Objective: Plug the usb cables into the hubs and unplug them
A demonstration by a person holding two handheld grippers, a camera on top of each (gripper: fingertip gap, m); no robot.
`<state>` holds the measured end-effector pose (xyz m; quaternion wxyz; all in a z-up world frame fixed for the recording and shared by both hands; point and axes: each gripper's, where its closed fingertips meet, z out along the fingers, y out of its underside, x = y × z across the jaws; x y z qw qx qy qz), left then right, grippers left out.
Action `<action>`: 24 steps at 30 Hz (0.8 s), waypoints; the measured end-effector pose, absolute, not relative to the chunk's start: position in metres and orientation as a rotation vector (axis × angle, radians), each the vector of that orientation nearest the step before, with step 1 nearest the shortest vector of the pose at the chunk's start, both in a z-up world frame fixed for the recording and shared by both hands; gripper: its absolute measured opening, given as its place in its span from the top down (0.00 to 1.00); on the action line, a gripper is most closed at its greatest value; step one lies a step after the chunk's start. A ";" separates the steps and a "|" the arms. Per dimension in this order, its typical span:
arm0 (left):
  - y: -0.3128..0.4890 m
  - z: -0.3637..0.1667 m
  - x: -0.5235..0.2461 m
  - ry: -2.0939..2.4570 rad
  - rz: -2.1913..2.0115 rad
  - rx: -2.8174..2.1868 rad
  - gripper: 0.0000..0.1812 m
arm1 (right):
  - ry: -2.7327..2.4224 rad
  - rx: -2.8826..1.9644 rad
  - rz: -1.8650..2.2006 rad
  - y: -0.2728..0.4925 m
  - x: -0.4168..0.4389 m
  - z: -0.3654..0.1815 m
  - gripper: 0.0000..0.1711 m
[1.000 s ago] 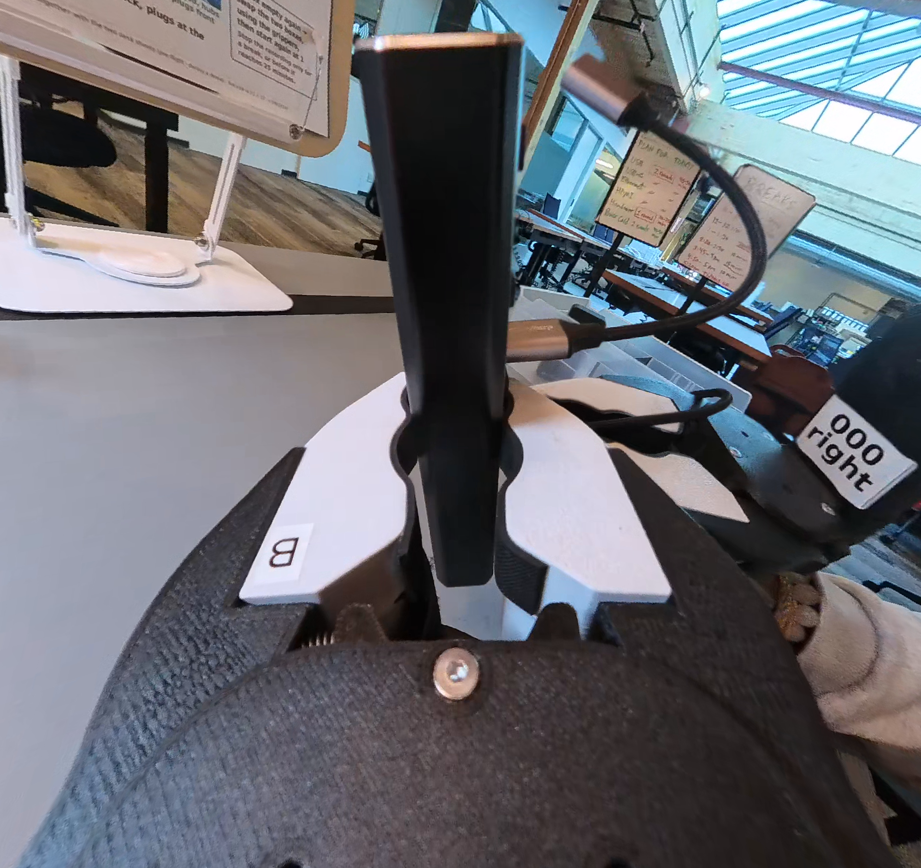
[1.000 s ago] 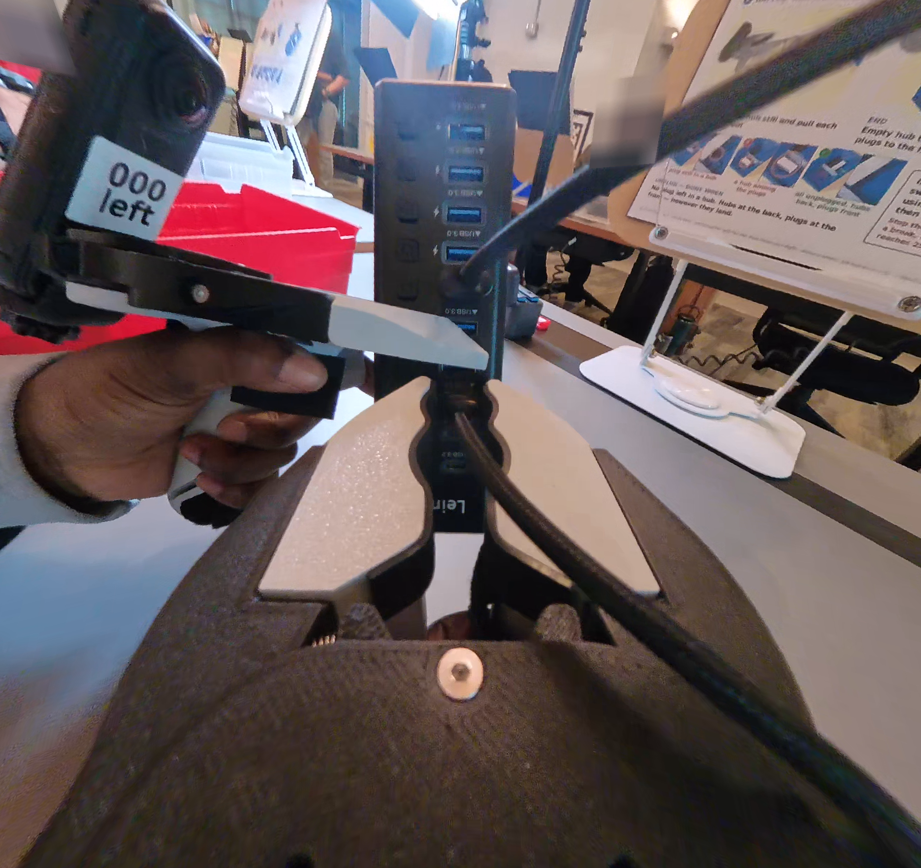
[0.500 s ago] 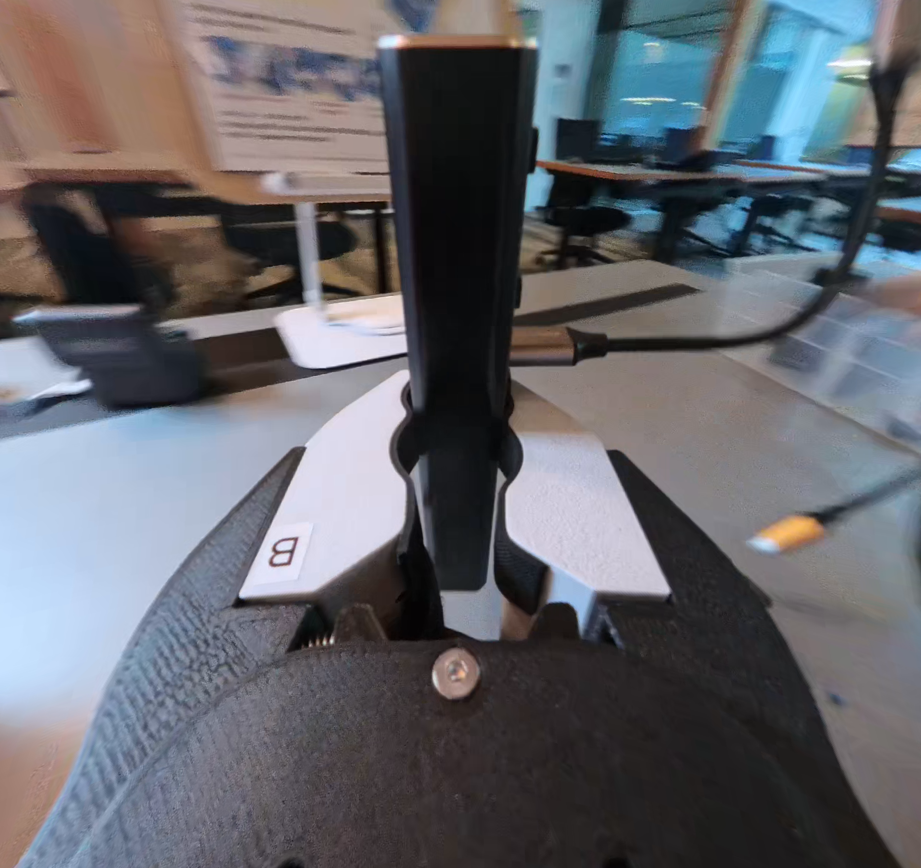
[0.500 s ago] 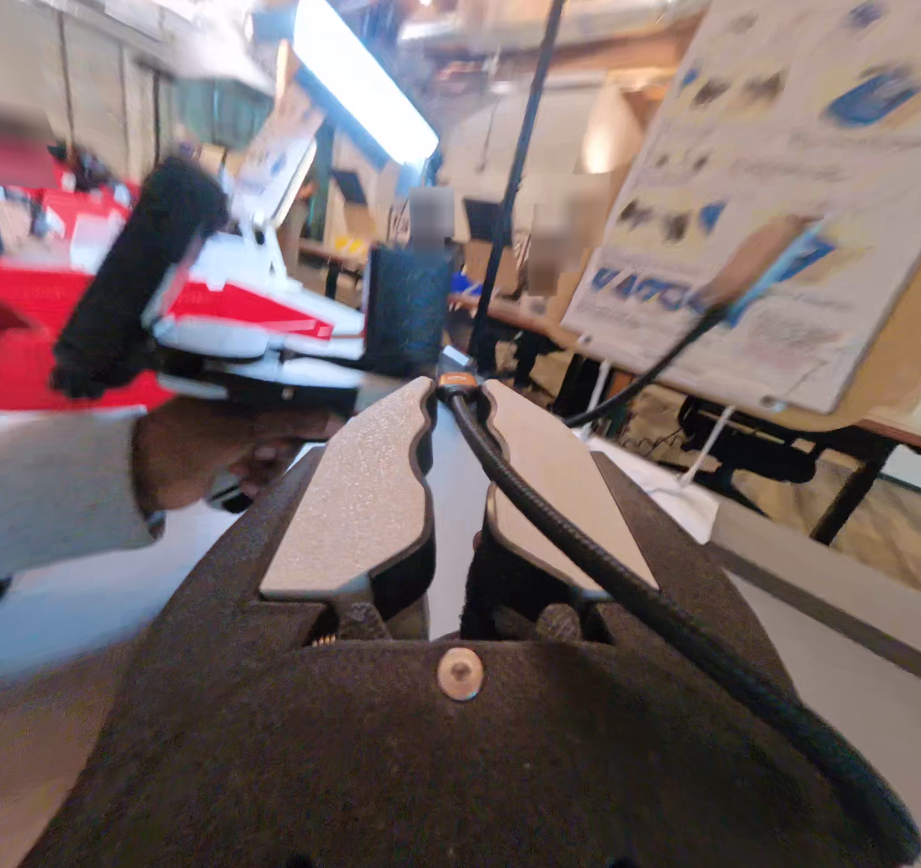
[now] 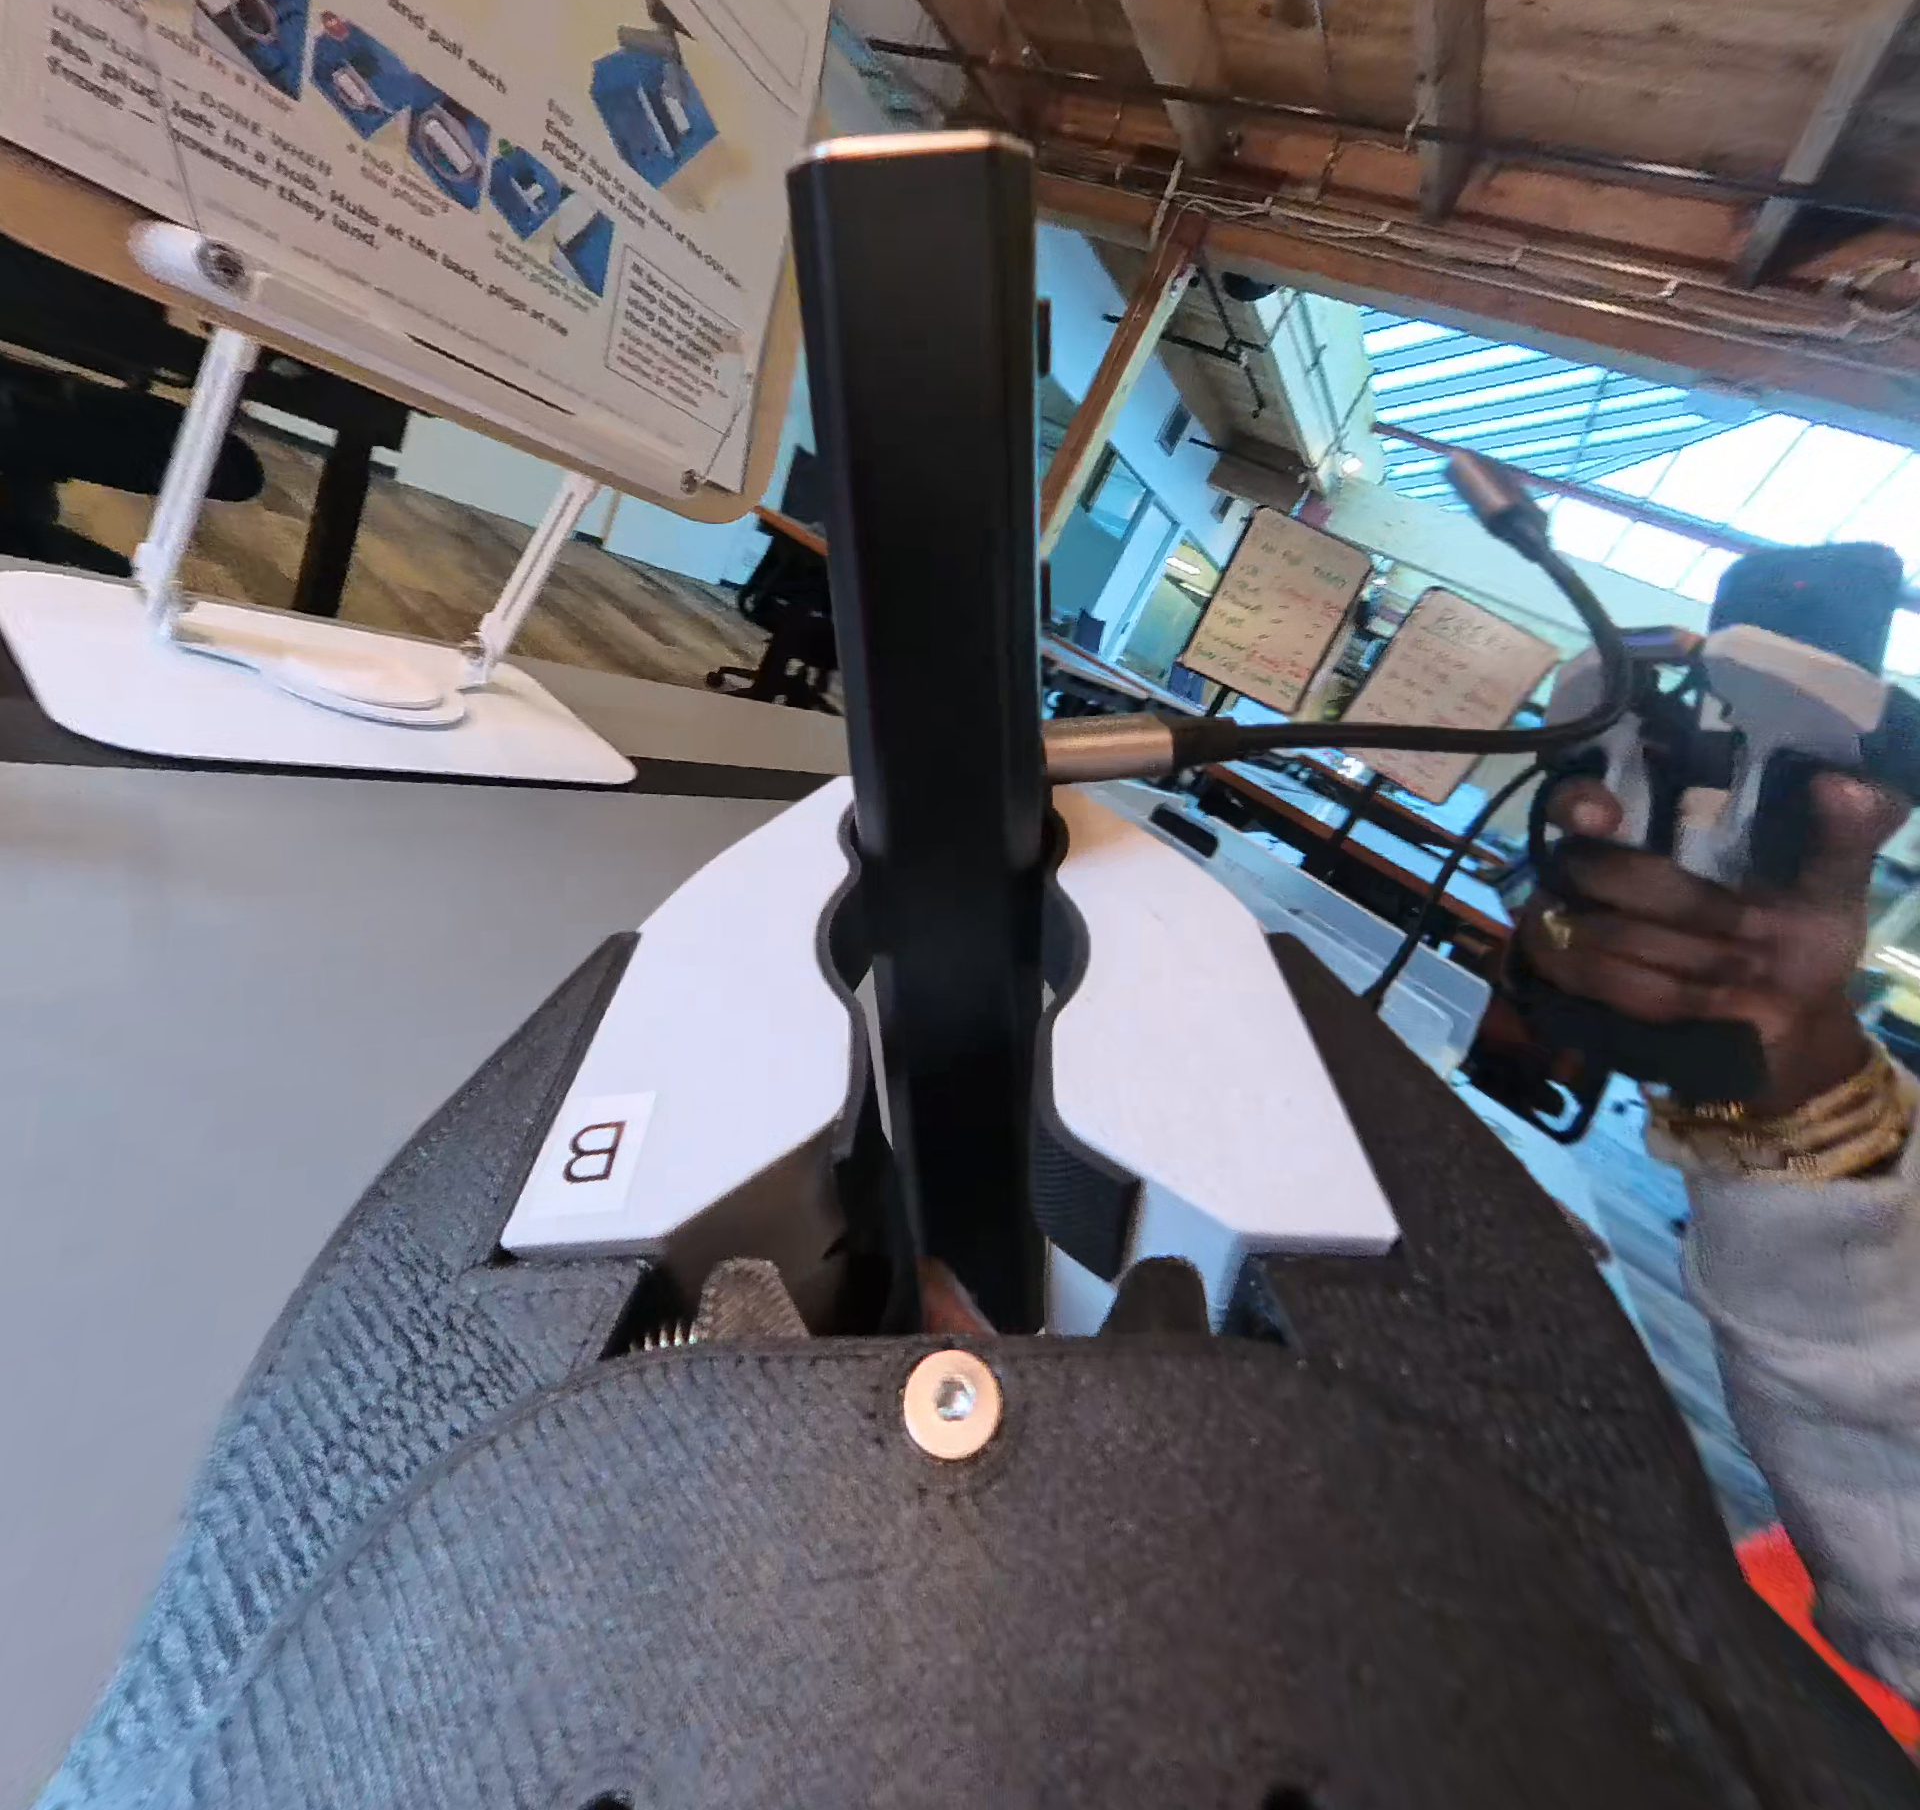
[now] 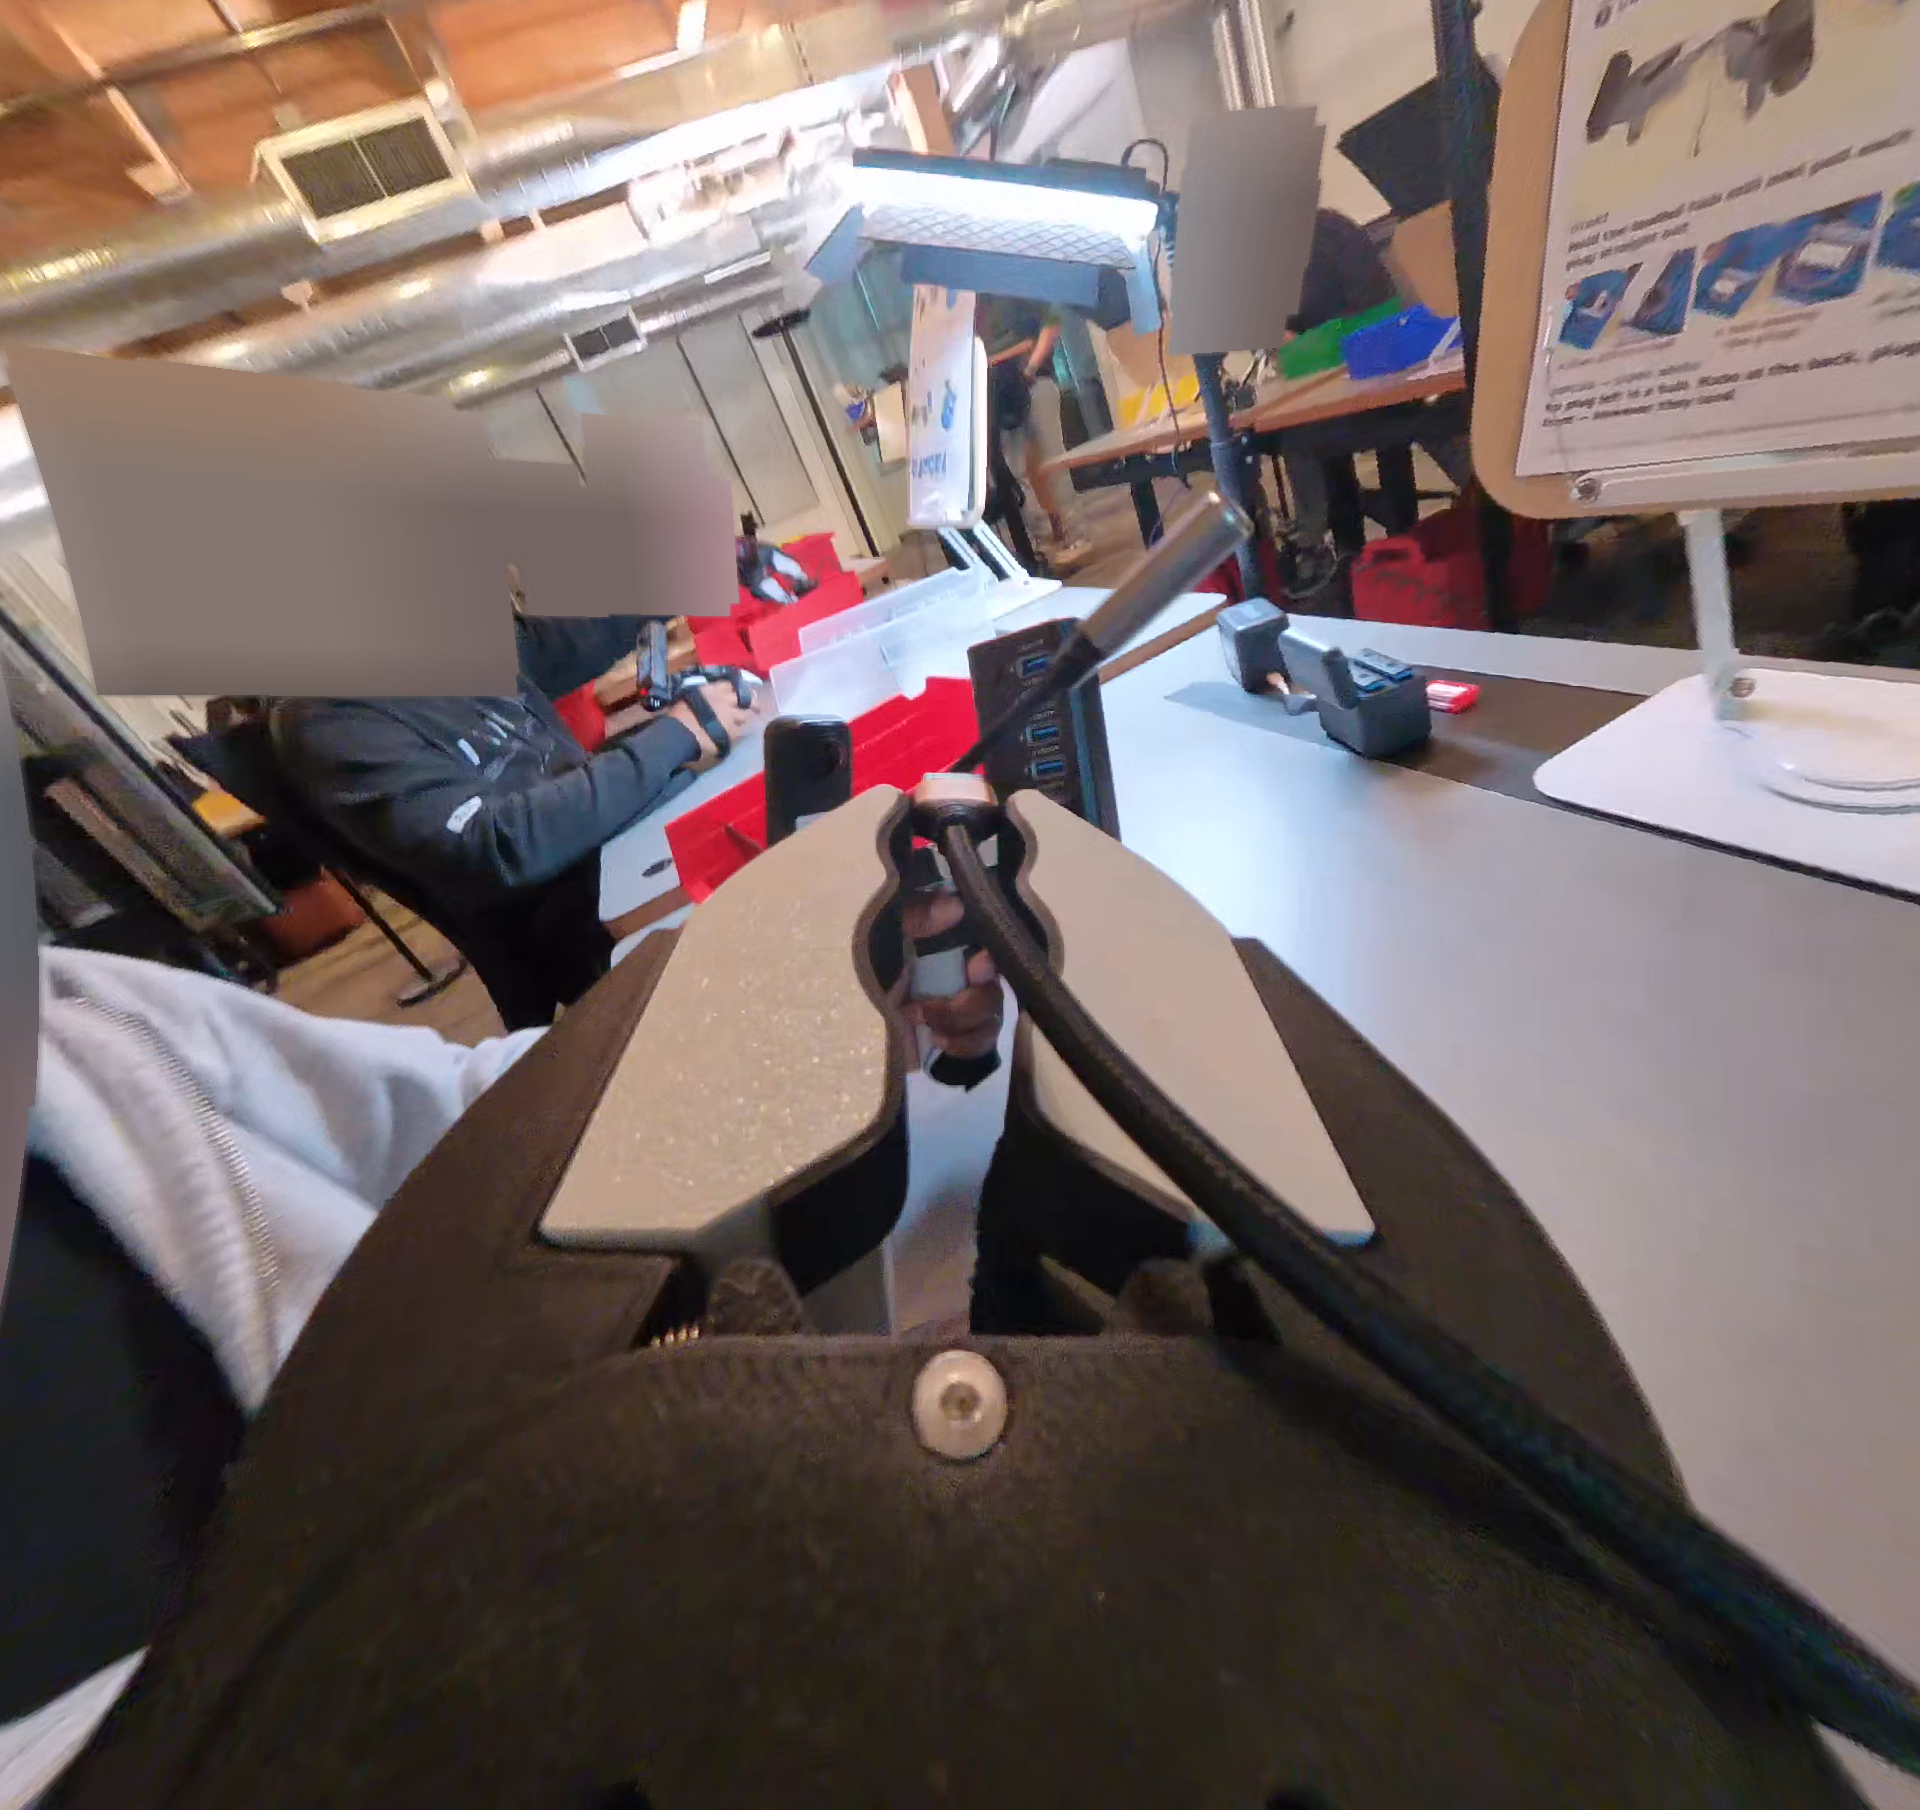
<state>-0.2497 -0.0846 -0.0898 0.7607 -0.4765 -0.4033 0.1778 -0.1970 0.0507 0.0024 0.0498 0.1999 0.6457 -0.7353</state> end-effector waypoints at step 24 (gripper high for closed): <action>-0.063 -0.096 -0.244 -0.781 0.568 -1.237 0.84 | 2.584 1.401 -0.564 0.325 -0.258 -0.201 0.84</action>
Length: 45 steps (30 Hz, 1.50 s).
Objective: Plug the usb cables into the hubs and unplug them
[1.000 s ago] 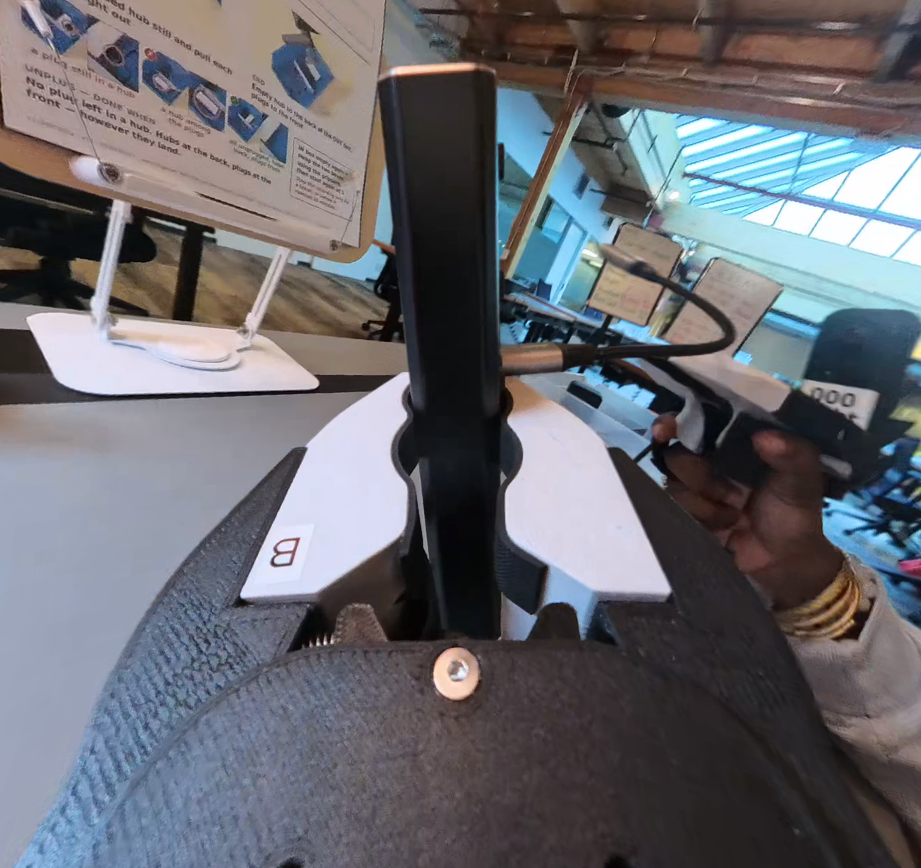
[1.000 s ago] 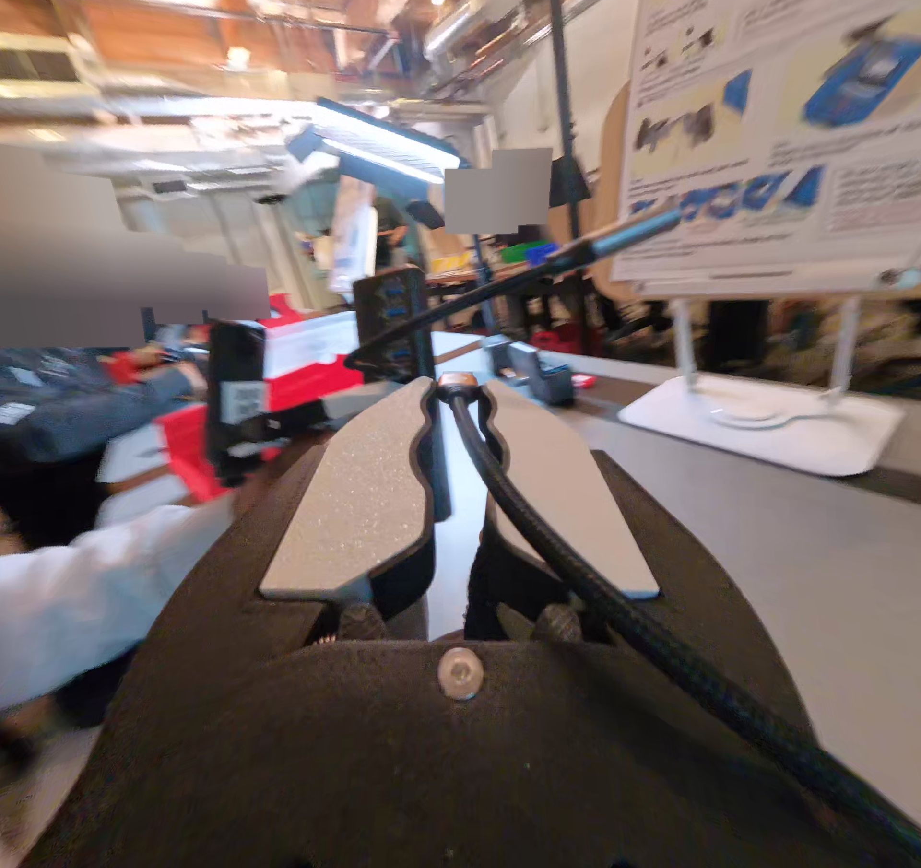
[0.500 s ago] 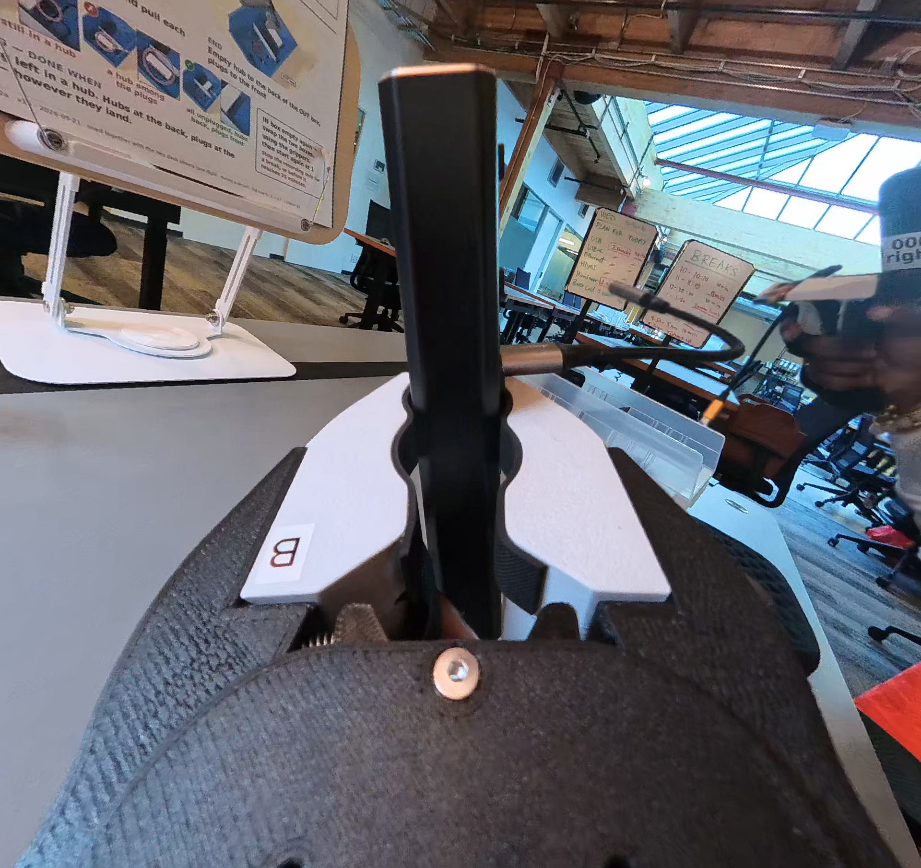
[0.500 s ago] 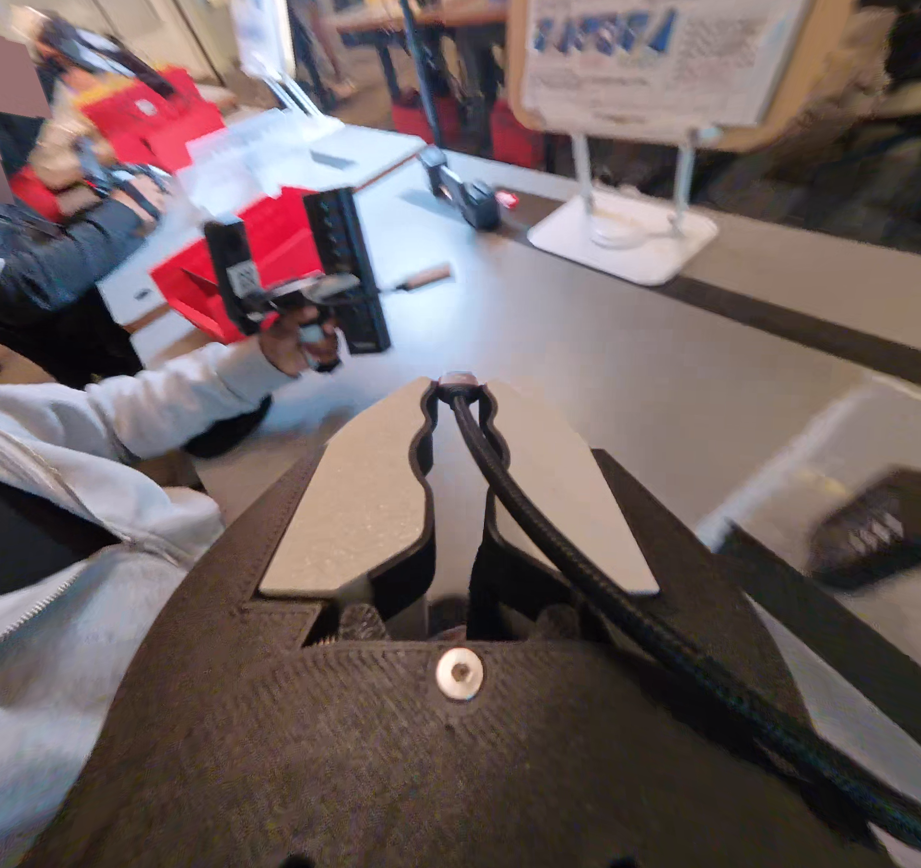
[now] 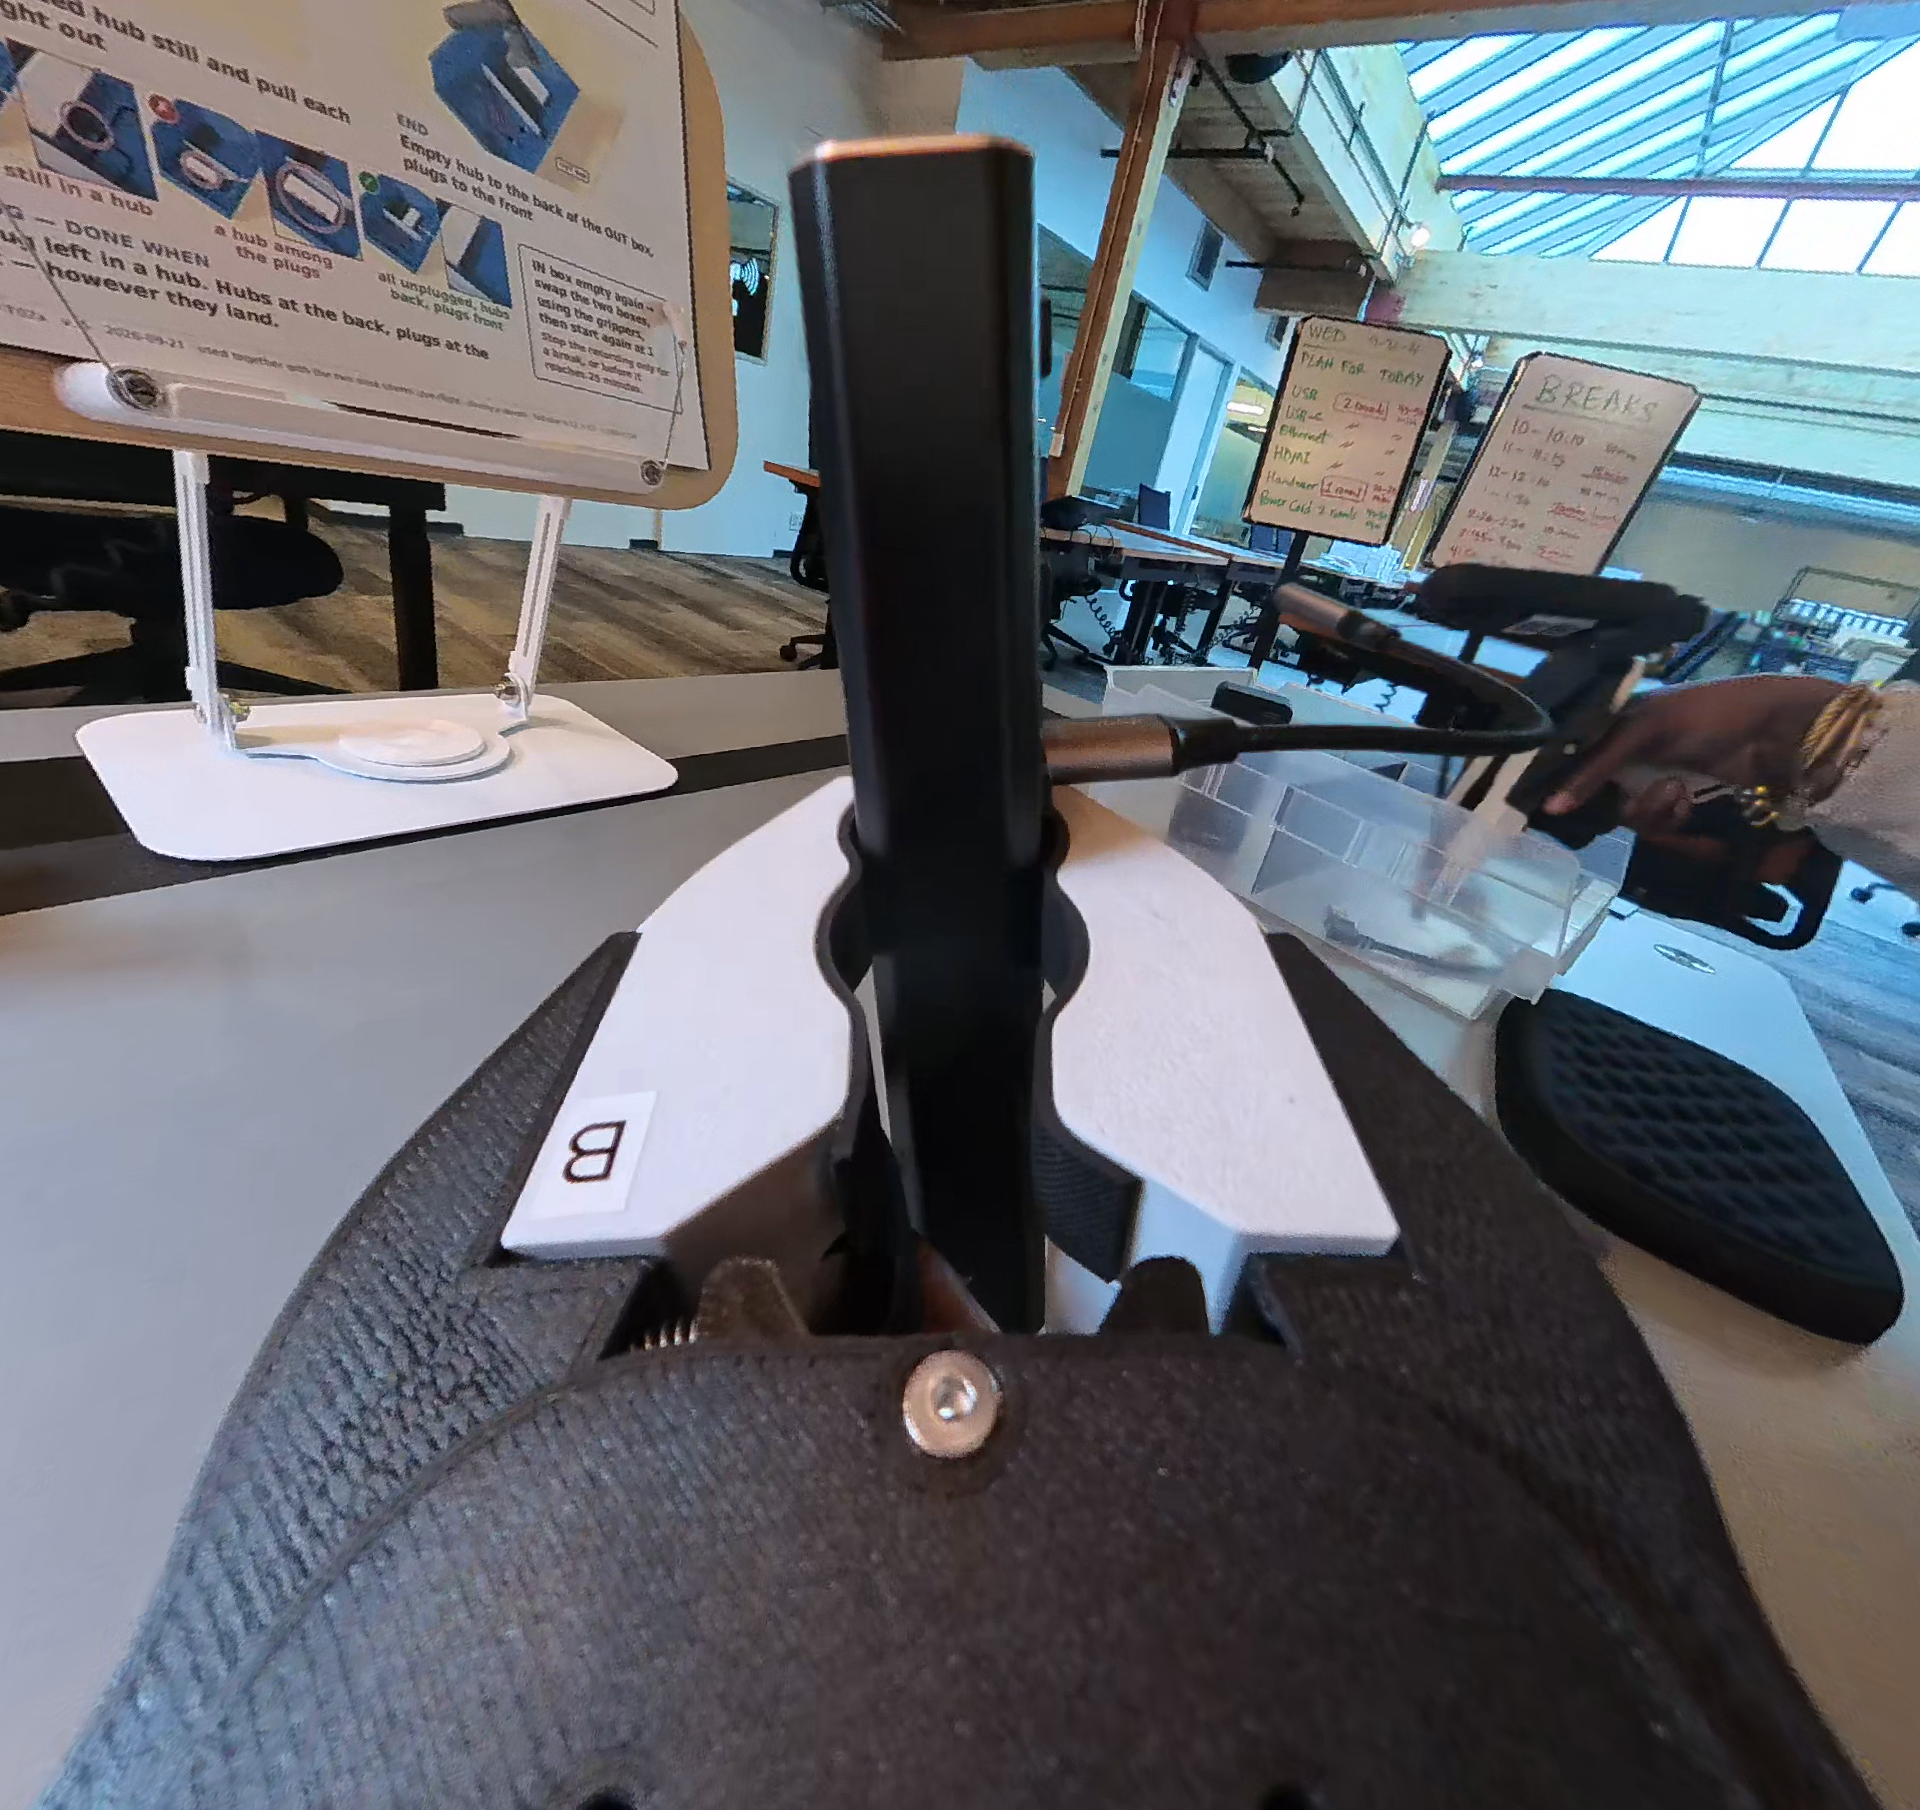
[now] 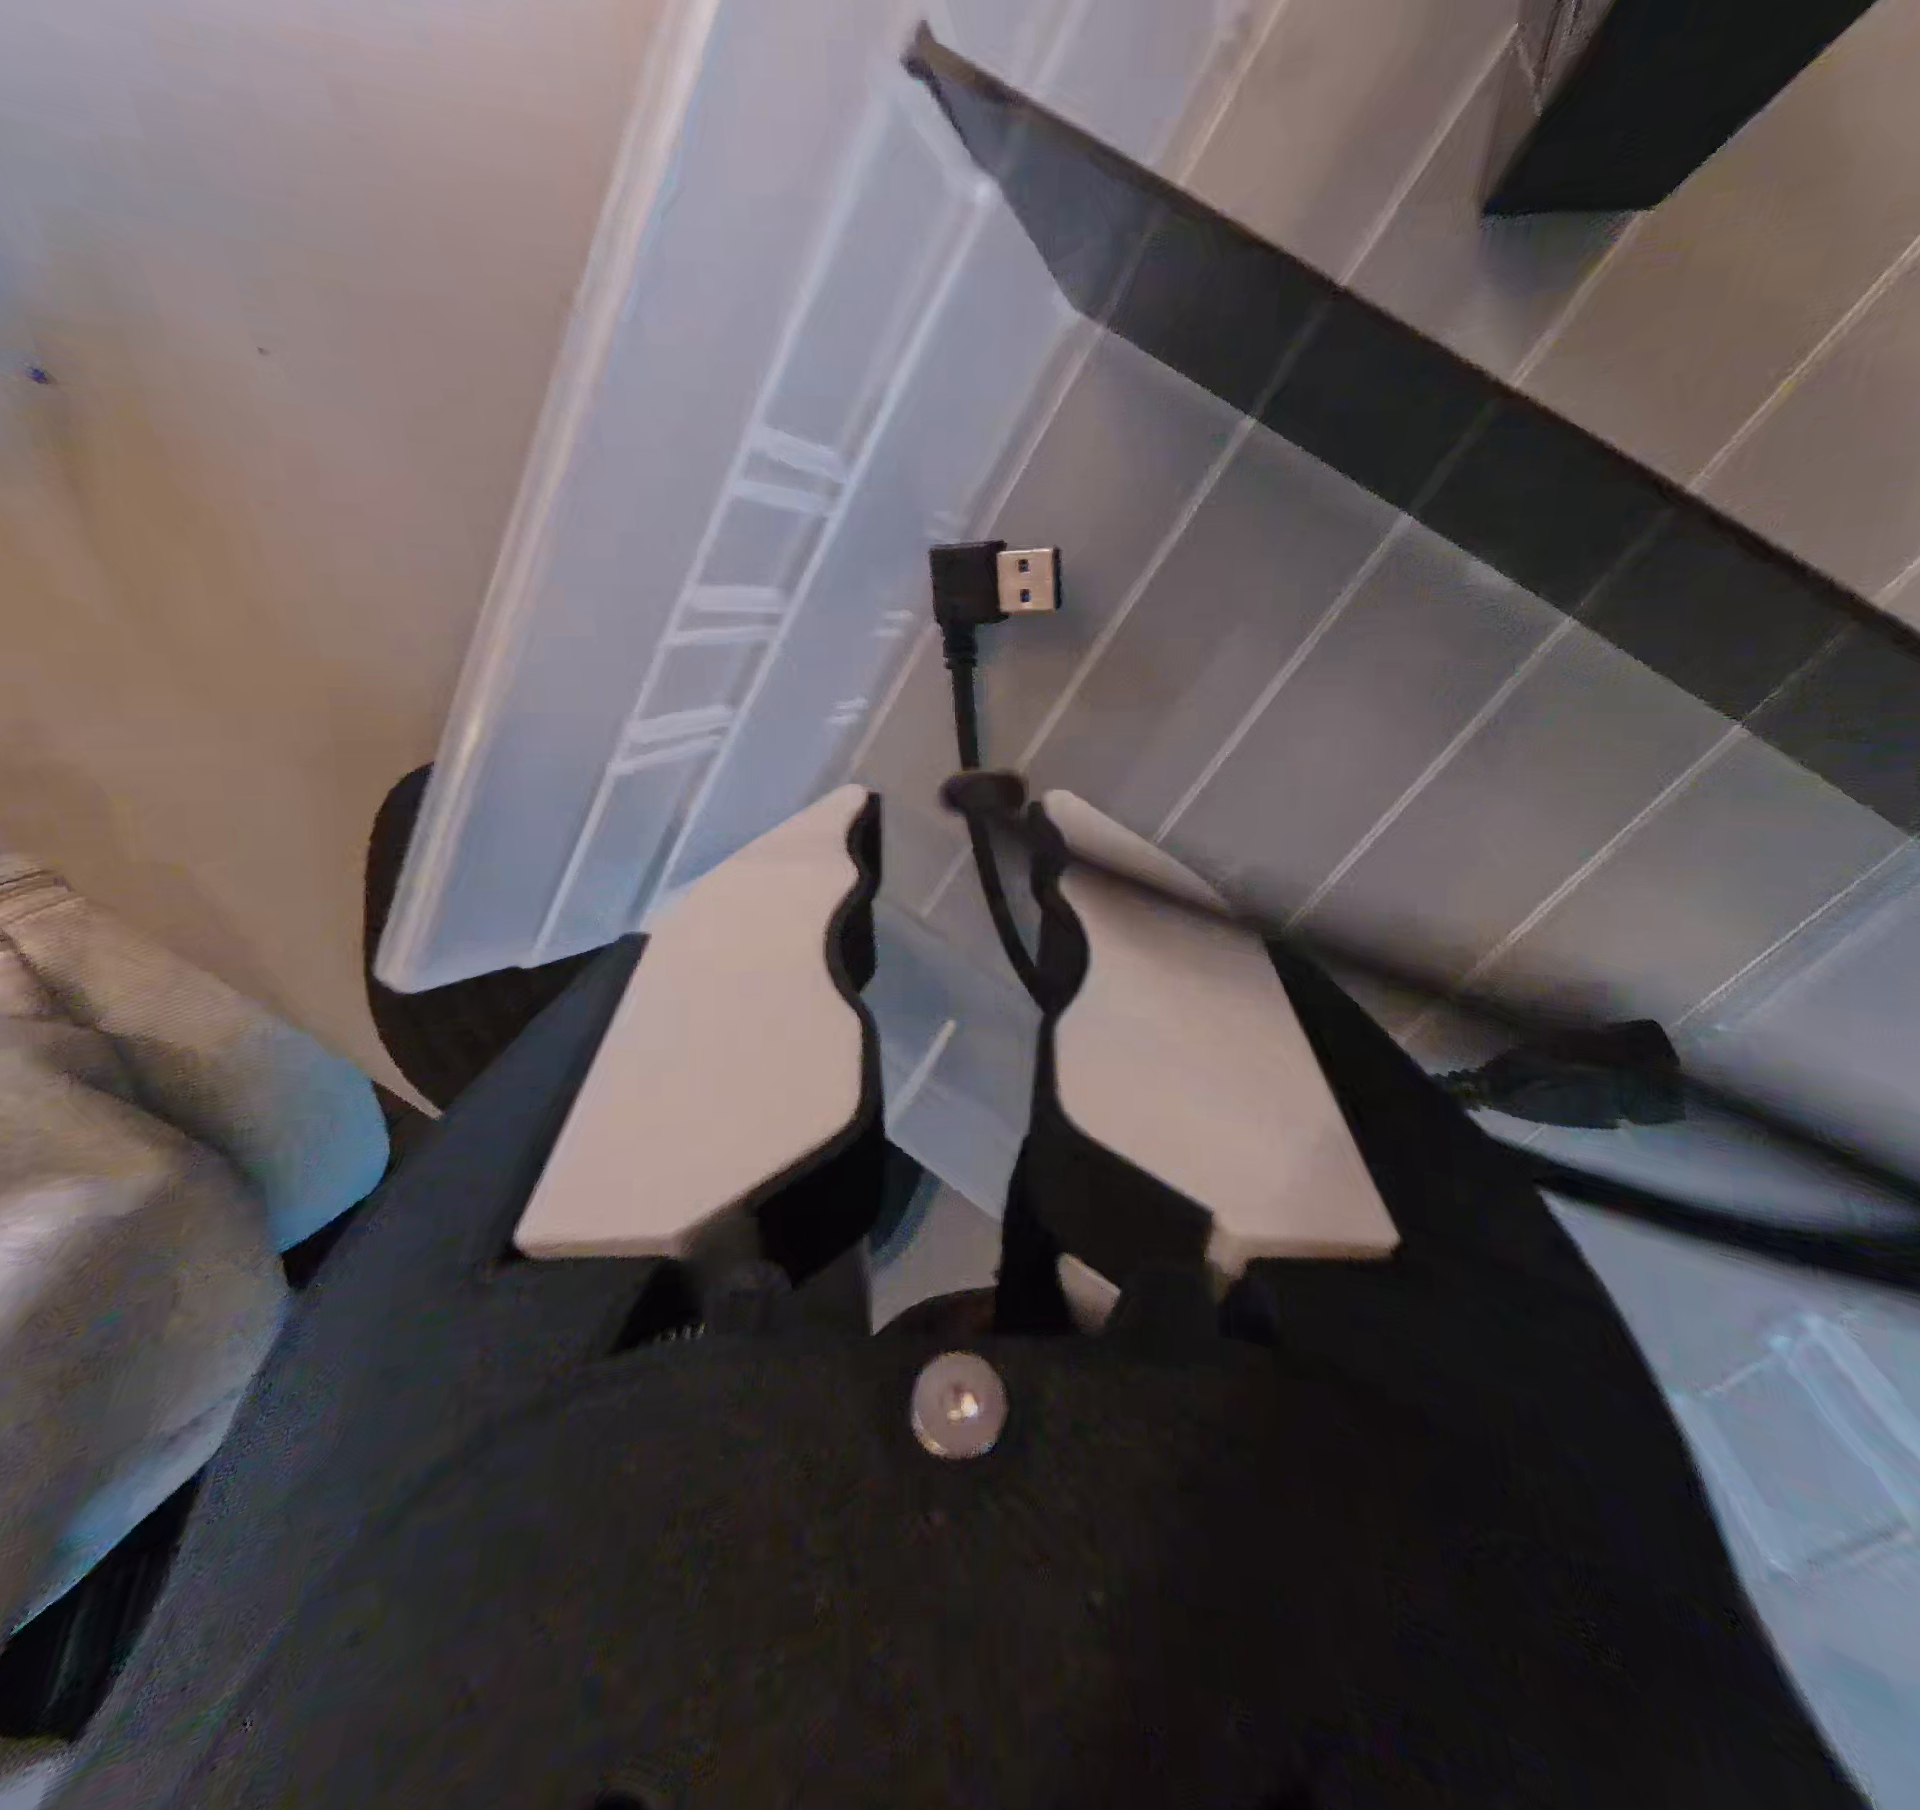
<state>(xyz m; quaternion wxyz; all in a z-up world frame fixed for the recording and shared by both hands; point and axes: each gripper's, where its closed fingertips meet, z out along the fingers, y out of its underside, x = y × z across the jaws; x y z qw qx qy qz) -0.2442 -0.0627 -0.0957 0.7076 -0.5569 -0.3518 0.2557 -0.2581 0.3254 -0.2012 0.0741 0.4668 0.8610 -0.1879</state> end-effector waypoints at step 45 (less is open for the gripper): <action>-0.063 -0.103 -0.248 -0.805 0.589 -1.277 0.84 | 3.499 0.446 0.022 0.365 -0.287 -0.203 0.76</action>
